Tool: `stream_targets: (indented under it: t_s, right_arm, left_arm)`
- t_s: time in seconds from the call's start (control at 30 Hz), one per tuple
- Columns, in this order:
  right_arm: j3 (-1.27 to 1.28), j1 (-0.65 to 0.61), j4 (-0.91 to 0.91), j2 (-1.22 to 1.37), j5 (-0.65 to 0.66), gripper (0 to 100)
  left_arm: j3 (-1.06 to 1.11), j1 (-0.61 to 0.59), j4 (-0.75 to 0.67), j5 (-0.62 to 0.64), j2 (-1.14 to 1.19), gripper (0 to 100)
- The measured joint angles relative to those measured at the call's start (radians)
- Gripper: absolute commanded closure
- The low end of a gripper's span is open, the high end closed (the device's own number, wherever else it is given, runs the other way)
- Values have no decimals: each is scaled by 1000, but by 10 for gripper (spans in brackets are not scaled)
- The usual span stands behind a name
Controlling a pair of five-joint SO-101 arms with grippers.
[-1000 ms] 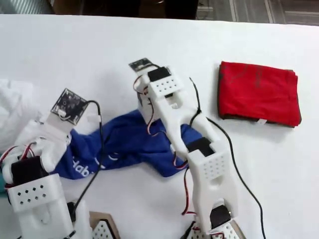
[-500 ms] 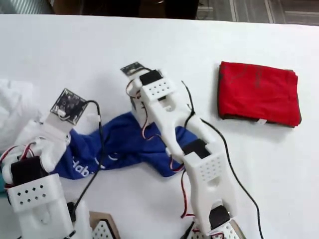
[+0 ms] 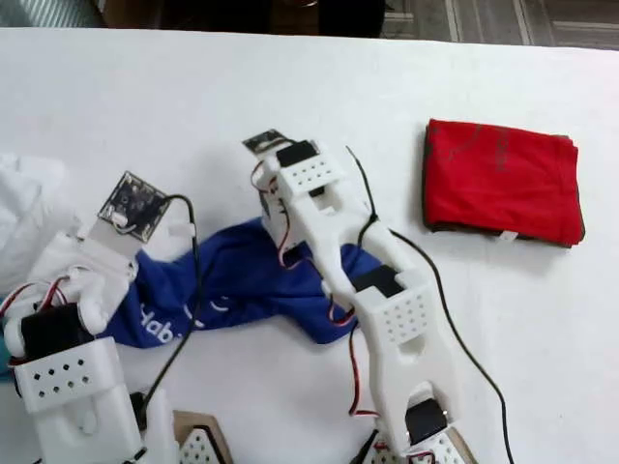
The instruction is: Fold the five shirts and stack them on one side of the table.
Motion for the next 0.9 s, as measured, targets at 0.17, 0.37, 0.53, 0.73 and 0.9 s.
stream_targets:
  t_s: [0.17,0.37,0.53,0.73,0.9]
  right_arm:
    - [3,0,0,-57,0,978]
    - [6,2,6,-206,0,974]
    - [9,2,6,-213,0,962]
    - [11,35,-17,-201,0,978]
    - [-12,123,-25,-279,69,978]
  left_arm:
    - [0,0,0,0,0,973]
    - [0,0,0,0,0,973]
    - [0,0,0,0,0,973]
    - [0,-2,0,-3,0,973]
    - [0,0,15,-3,0,973]
